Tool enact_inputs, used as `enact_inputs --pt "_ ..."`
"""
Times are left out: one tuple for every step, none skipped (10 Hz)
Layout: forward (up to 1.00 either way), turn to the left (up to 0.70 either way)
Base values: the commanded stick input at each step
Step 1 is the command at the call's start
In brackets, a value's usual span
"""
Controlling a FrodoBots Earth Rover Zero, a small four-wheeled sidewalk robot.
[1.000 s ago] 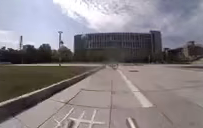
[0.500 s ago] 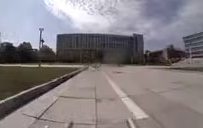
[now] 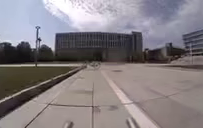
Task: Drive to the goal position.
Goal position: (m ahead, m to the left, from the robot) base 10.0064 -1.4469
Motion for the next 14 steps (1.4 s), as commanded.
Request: enact_inputs --pt "0.7 0.0" --pt "0.7 0.0" --pt "0.7 0.0" --pt "0.7 0.0" --pt "0.7 0.0" --pt "0.7 0.0" --pt "0.7 0.0" --pt "0.7 0.0" --pt "0.7 0.0" --pt "0.7 -0.06" --pt "0.7 -0.26" --pt "0.7 -0.25" --pt "0.7 -0.08" --pt "0.7 0.0"
